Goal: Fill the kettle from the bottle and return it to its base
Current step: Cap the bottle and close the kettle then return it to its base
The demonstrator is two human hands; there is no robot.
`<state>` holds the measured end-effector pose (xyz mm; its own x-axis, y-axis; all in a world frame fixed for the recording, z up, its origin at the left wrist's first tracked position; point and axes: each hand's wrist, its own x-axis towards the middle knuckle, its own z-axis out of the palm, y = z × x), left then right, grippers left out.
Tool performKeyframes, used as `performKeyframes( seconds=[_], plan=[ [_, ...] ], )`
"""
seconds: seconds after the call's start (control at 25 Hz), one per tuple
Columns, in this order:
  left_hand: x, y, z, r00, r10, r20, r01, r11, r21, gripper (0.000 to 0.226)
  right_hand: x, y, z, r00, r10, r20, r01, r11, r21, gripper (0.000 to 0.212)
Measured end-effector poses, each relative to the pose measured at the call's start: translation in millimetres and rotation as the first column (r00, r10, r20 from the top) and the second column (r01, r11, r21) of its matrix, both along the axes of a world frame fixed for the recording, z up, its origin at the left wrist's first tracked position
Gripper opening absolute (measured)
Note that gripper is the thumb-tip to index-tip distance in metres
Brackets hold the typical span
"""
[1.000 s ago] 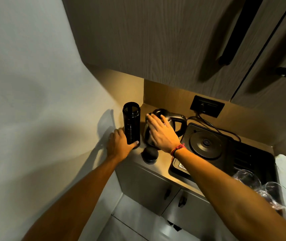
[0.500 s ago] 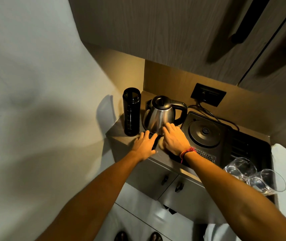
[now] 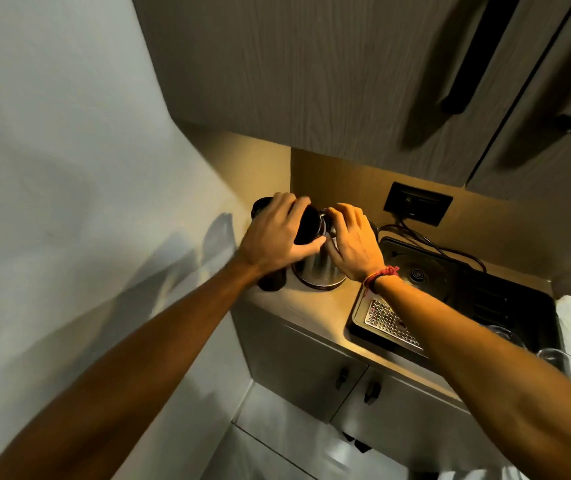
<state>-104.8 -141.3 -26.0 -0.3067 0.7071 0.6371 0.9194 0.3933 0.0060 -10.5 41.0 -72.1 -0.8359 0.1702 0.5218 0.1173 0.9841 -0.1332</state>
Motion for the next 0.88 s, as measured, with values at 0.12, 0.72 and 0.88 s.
performKeyframes(
  seconds=[0.12, 0.72, 0.88],
  plan=[
    [-31.6, -12.3, 46.8, 0.968, 0.247, 0.044, -0.243, 0.967, -0.069, 0.077, -34.9, -32.6, 19.7, 0.995, 0.084, 0.048, -0.069, 0.965, -0.254, 0.085],
    [-75.3, -0.4, 88.9, 0.863, 0.209, 0.46, 0.16, 0.751, -0.64, 0.081, -72.3, -82.7, 14.7, 0.983, 0.173, 0.068, -0.057, 0.629, -0.775, 0.076],
    [-75.7, 8.4, 99.3, 0.849, 0.264, 0.458, 0.148, 0.714, -0.685, 0.118, -55.8, -57.7, 21.5, 0.968, 0.195, 0.161, -0.084, 0.849, -0.521, 0.101]
  ],
)
